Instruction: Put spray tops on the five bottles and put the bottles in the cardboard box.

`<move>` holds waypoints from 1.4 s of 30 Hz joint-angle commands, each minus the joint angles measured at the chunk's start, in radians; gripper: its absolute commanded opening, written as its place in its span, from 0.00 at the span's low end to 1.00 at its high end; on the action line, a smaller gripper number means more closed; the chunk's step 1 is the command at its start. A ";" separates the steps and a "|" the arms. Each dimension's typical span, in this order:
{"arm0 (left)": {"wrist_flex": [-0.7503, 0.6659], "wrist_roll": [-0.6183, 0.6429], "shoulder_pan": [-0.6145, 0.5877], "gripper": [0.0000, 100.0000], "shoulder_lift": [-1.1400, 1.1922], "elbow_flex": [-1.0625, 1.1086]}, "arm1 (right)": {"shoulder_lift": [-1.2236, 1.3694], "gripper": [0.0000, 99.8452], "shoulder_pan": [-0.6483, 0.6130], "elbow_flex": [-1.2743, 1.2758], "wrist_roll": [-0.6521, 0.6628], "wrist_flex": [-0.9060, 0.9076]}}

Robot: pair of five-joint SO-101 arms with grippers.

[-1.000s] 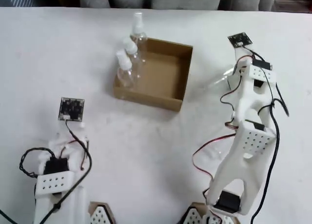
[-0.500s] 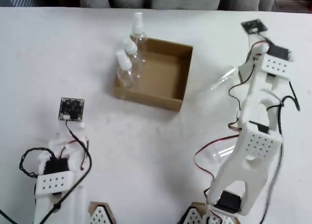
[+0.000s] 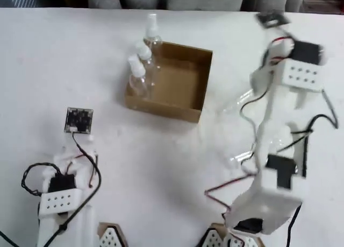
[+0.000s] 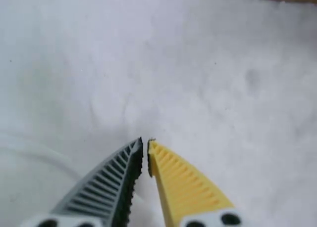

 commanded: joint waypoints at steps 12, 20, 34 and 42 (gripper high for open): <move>-0.109 0.023 -0.143 0.02 -0.019 -0.026 | -0.512 0.02 -0.707 0.852 -0.281 -0.433; -0.112 0.109 -0.183 0.02 -0.018 -0.037 | -0.441 0.02 -0.908 0.980 -0.397 -0.725; -0.114 0.106 -0.185 0.02 -0.022 -0.068 | -0.386 0.22 -0.881 0.773 -0.313 -0.470; 0.008 0.029 -0.185 0.02 -0.016 -0.155 | -0.659 0.21 -0.661 0.853 -0.204 -0.305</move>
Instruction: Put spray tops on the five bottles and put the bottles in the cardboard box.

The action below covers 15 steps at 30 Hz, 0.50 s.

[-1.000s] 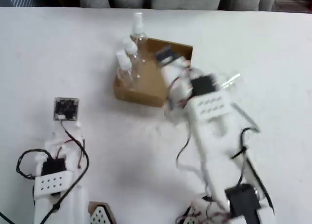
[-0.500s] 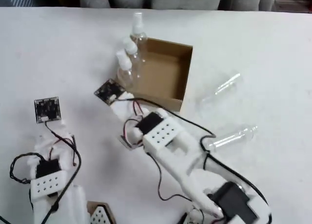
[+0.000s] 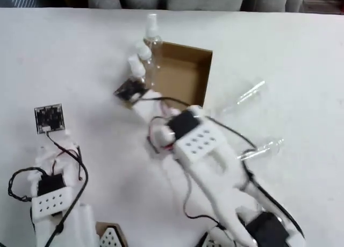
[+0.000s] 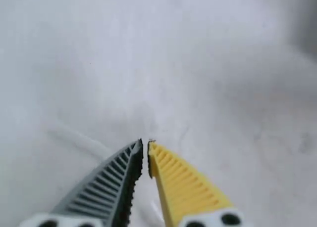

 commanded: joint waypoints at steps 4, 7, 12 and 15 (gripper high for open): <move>0.216 -0.353 0.001 0.02 -0.016 -0.222 | -0.229 0.21 0.242 0.215 0.118 -0.027; 0.313 -0.641 0.010 0.02 -0.016 -0.285 | -0.294 0.21 0.389 0.313 0.184 -0.050; 0.416 -0.980 0.001 0.03 -0.022 -0.290 | -0.357 0.21 0.613 0.431 0.301 -0.096; 0.420 -0.979 0.033 0.09 -0.024 -0.327 | -0.357 0.21 0.707 0.483 0.356 -0.163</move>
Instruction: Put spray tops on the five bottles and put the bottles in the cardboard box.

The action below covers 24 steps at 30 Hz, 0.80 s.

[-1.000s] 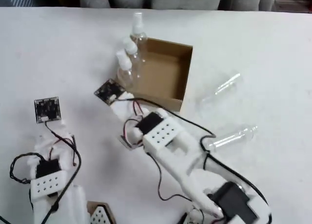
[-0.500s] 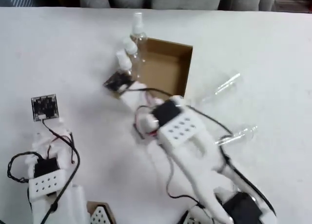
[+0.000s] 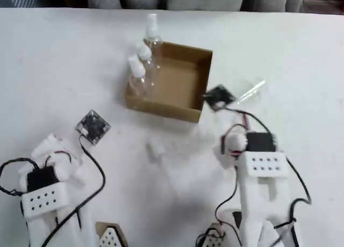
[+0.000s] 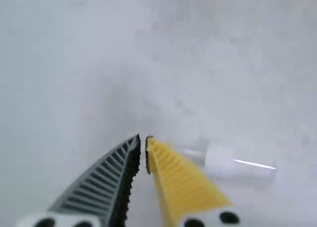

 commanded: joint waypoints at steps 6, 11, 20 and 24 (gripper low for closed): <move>0.008 -0.057 0.050 0.20 -0.042 -0.140 | -0.027 0.21 0.286 0.023 0.149 -0.085; 0.064 -0.203 0.056 0.18 -0.044 -0.144 | -0.021 0.21 0.507 -0.072 0.187 -0.090; 0.503 -1.017 -0.068 0.22 -0.050 -0.245 | -0.019 0.21 0.748 -0.003 0.334 -0.277; 0.494 -1.102 -0.058 0.22 -0.045 -0.247 | -0.019 0.21 0.796 0.100 0.381 -0.414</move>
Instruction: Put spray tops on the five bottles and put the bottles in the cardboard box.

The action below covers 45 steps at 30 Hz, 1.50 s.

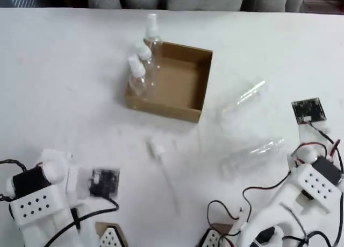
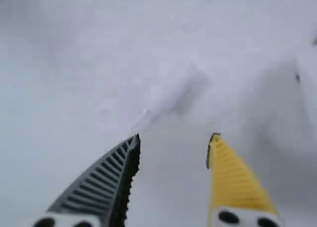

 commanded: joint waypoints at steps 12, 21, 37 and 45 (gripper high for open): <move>-0.315 0.026 0.007 0.22 -0.012 0.087 | -0.018 0.21 0.110 0.118 0.029 -0.219; -0.450 0.026 0.002 0.22 -0.010 0.129 | -0.018 0.21 0.108 0.118 0.029 -0.219; -0.299 0.118 0.002 0.22 0.440 -0.233 | -0.018 0.21 0.068 -0.044 0.029 -0.217; -0.227 0.055 0.101 0.22 0.601 -0.282 | -0.018 0.21 0.041 -0.046 0.133 -0.216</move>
